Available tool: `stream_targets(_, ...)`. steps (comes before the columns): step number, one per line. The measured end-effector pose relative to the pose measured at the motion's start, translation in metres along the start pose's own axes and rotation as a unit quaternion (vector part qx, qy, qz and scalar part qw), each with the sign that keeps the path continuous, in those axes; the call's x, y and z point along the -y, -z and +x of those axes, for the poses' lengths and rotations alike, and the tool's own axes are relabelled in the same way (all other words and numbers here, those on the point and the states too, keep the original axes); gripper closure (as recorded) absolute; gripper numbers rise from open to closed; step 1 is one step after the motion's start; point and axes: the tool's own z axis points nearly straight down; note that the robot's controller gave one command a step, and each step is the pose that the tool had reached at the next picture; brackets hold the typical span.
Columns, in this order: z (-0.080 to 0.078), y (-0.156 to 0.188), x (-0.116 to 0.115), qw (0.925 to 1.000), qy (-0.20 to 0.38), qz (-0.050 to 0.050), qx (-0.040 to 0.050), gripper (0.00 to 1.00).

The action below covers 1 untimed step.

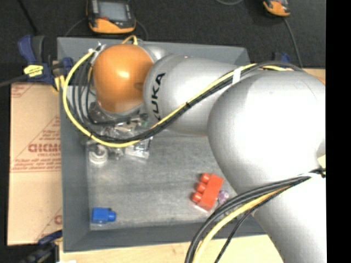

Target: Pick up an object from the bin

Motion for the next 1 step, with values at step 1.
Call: stream_targets(1,0.0219,0.1494,-0.0247,1.0000,0.007,0.001,-0.0007,1.00)
